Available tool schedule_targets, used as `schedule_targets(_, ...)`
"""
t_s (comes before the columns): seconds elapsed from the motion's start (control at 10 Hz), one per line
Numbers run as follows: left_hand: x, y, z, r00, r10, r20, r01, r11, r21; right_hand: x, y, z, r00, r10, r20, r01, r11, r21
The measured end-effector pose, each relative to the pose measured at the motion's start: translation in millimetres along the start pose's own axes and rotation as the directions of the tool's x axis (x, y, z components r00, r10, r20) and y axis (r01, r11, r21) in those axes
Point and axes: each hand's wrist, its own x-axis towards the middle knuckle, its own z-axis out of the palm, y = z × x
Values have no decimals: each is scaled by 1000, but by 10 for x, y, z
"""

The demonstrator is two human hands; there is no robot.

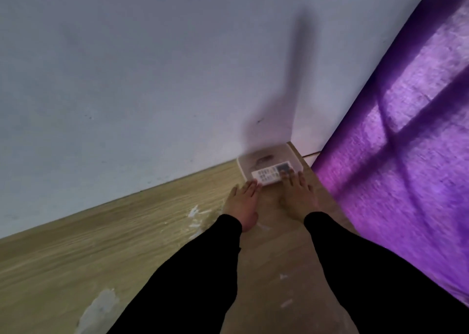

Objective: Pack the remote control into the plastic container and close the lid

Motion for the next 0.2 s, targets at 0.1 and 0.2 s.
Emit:
schedule_targets(0.1,-8,-28,-38,1000,12,-22,-11,1000,17,15,30,-94,999,-24,49,22,999,46)
schedule_targets(0.2,-130,-73,-113,999,-29,-25,28,999,-45,-56,4,-143,998,-66,-9,66,998,13)
